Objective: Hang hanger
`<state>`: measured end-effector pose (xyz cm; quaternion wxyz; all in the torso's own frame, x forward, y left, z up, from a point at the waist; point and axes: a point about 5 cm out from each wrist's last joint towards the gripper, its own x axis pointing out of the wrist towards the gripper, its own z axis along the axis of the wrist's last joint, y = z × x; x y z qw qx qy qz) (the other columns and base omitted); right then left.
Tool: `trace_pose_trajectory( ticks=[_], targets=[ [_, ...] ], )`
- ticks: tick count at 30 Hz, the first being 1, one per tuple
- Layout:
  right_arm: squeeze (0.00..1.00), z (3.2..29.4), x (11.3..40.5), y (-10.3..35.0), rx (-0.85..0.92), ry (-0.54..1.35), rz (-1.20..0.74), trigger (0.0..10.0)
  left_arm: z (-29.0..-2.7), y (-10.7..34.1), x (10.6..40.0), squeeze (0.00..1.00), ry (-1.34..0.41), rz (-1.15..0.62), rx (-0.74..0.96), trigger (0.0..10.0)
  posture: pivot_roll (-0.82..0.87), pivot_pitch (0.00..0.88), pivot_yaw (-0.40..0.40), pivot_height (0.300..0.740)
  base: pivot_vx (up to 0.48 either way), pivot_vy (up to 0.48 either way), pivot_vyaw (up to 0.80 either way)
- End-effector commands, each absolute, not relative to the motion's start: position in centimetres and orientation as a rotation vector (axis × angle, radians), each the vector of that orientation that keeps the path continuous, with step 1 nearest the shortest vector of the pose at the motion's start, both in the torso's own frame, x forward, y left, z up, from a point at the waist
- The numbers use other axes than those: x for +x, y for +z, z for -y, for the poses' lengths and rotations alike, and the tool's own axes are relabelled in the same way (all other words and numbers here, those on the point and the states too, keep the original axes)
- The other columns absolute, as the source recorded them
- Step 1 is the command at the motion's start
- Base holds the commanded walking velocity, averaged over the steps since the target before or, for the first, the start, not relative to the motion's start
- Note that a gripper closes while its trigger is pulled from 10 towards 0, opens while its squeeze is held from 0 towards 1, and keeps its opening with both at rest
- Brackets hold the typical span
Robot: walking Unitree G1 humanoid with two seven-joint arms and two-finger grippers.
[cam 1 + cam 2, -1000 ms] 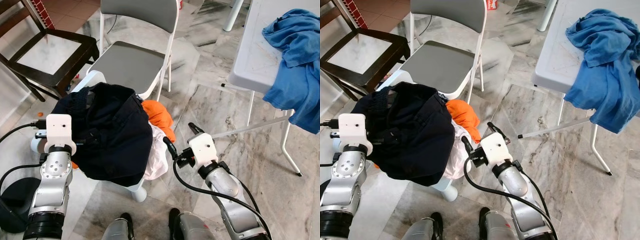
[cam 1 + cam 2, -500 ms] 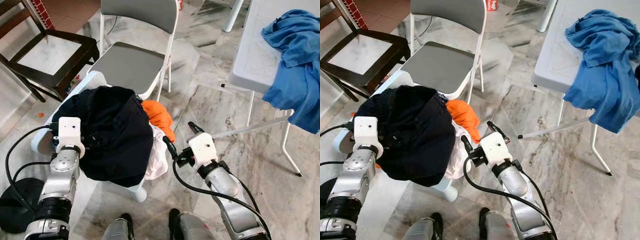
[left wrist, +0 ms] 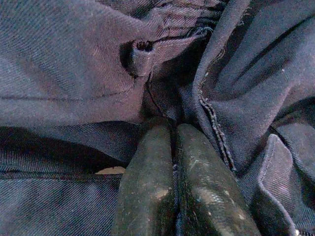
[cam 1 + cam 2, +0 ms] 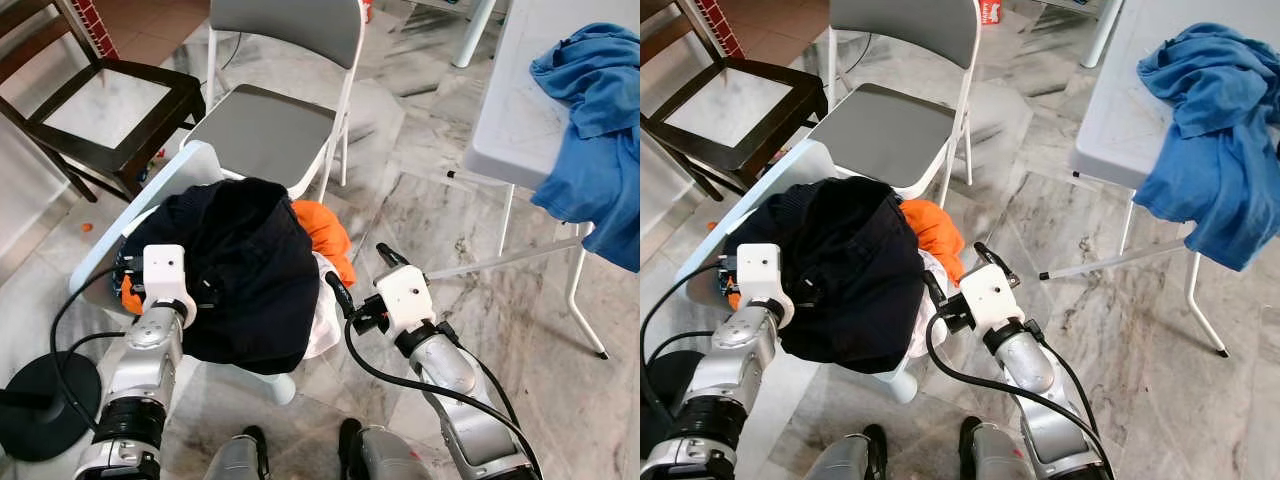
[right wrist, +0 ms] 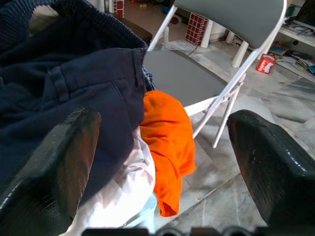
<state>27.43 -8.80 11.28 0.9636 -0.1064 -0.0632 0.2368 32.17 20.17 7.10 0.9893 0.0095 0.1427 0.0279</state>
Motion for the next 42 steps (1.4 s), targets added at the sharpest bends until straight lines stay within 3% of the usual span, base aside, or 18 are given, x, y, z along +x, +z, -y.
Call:
trace_pose_trajectory(
  ticks=[1,10,12,17,27,31,37,38,39,42],
  targets=[
    [0.00,8.8,27.1,10.7,-0.217,0.486,0.111,10.0,-18.9,5.4,31.1,0.00,0.002,-0.362,-0.012,0.0,-0.03,0.259,-0.013,0.740,0.000,0.000,0.00],
    [0.00,8.7,27.3,10.7,-0.218,0.477,0.114,10.0,-17.1,6.8,31.6,0.00,-0.066,-0.282,-0.119,0.0,-0.03,0.248,-0.010,0.740,0.000,0.000,0.00],
    [0.00,8.8,27.3,10.7,-0.219,0.473,0.115,10.0,-15.6,8.1,31.6,0.00,-0.158,-0.240,-0.202,0.0,-0.03,0.248,-0.009,0.740,0.000,0.000,0.00],
    [0.00,8.9,27.3,10.6,-0.220,0.467,0.113,10.0,-14.7,9.4,30.1,0.00,-0.290,-0.195,-0.349,0.0,-0.03,0.253,-0.007,0.740,0.000,0.000,0.00],
    [0.00,8.6,27.4,10.4,-0.219,0.487,0.109,10.0,-14.7,10.7,26.4,0.00,-0.547,-0.153,-0.546,0.0,-0.01,0.258,-0.020,0.740,0.000,0.000,0.00],
    [0.00,8.4,27.6,10.6,-0.221,0.497,0.113,10.0,-15.9,9.5,24.1,0.00,-0.624,-0.236,-0.619,0.0,0.00,0.258,-0.026,0.740,0.000,0.000,0.00],
    [0.00,8.5,27.6,10.4,-0.223,0.499,0.110,10.0,-18.0,7.1,23.2,0.00,-0.510,-0.311,-0.584,0.0,0.00,0.261,-0.026,0.740,0.000,0.000,0.00],
    [0.00,8.5,27.5,10.3,-0.222,0.499,0.107,10.0,-18.8,6.5,23.3,0.00,-0.445,-0.316,-0.509,2.7,0.00,0.261,-0.025,0.740,0.000,0.000,0.00],
    [0.00,8.4,27.4,10.3,-0.221,0.501,0.106,10.0,-19.4,6.0,23.4,0.21,-0.395,-0.313,-0.480,5.5,0.00,0.261,-0.024,0.740,0.000,0.000,0.00],
    [0.00,8.4,27.4,10.3,-0.221,0.502,0.106,10.0,-19.6,5.9,23.4,0.21,-0.387,-0.314,-0.474,5.5,0.00,0.261,-0.024,0.740,0.000,0.000,0.00]
  ],
)
